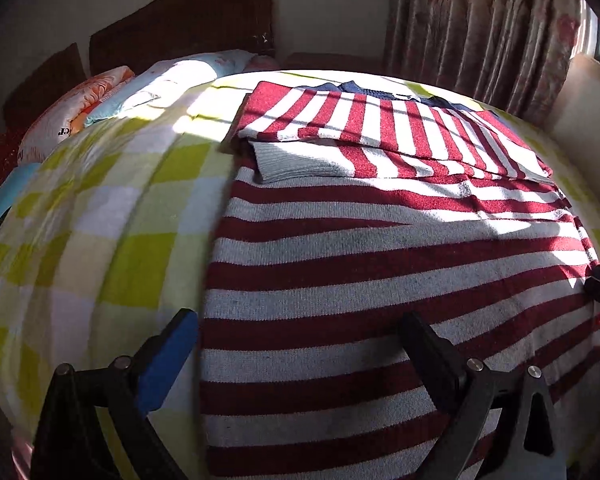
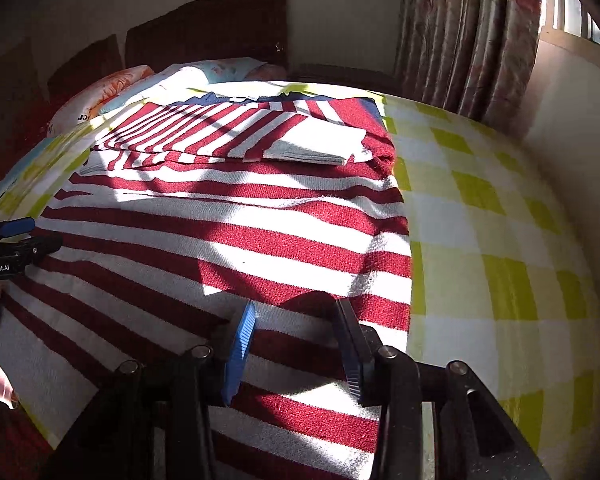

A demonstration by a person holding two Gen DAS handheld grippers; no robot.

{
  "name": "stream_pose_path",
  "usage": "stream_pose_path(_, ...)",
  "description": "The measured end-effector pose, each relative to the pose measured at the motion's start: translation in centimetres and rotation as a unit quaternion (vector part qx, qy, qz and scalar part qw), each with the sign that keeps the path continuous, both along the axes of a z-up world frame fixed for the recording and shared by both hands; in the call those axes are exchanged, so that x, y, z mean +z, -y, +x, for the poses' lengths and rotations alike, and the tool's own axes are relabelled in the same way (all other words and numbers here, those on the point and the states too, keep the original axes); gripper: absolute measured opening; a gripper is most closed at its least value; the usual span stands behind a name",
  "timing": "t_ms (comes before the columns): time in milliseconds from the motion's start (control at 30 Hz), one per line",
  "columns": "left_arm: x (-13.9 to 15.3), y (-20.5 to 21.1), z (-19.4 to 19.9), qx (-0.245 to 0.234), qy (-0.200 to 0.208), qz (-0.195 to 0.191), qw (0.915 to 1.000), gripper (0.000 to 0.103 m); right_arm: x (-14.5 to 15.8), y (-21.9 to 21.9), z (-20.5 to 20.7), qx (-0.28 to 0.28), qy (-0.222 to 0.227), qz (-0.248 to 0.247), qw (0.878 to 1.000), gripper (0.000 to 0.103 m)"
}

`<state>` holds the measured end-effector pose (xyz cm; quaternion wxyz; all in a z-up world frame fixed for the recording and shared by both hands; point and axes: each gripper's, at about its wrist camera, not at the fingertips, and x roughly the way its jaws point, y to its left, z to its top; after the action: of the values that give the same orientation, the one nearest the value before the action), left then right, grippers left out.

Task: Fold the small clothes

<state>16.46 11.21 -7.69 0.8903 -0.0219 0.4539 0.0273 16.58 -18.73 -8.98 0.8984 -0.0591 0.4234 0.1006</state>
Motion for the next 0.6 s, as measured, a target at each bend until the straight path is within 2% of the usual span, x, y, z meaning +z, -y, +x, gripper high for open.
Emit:
stream_pose_path(67,0.7,0.3,-1.0,-0.014,0.019,-0.019,0.9995,0.103,0.2,0.5,-0.4,-0.018,-0.004,0.007,1.0,0.041)
stream_pose_path(133,1.6,2.0,-2.4,-0.054,0.043,-0.039,0.9969,0.103,0.8,-0.1,-1.3,-0.011,0.005,0.025,1.0,0.041)
stream_pose_path(200,1.9,4.4,-3.4,-0.107,0.051,-0.044,0.9919,0.103,1.4,-2.4,-2.5,0.039,0.016,0.035,0.998,0.041)
stream_pose_path(267,1.2,6.5,-3.5,-0.137,0.039,-0.013,0.9897,0.103,1.6,-5.3,-3.4,0.094,0.021,0.015,0.995,0.041)
stream_pose_path(333,0.1,7.3,-3.1,-0.136,0.02,0.015,0.9904,0.103,0.9,-7.8,-4.2,0.131,0.021,-0.025,0.991,0.041)
stream_pose_path(400,-0.1,6.2,-3.1,-0.126,0.015,-0.008,0.9918,0.103,-0.4,-8.3,-4.2,0.138,0.005,-0.052,0.989,0.041)
stream_pose_path(433,-0.1,5.5,-3.1,-0.116,0.012,0.001,0.9931,0.103,-0.3,-7.6,-4.2,0.141,0.014,-0.031,0.989,0.042)
stream_pose_path(500,-0.3,3.8,-3.2,-0.096,0.012,-0.005,0.9953,0.103,-0.4,-5.9,-3.7,0.128,0.002,-0.003,0.992,0.042)
stream_pose_path(600,-0.3,1.8,-4.0,-0.067,0.012,-0.007,0.9977,0.103,-0.3,-2.9,-3.2,0.085,-0.001,-0.002,0.996,0.04)
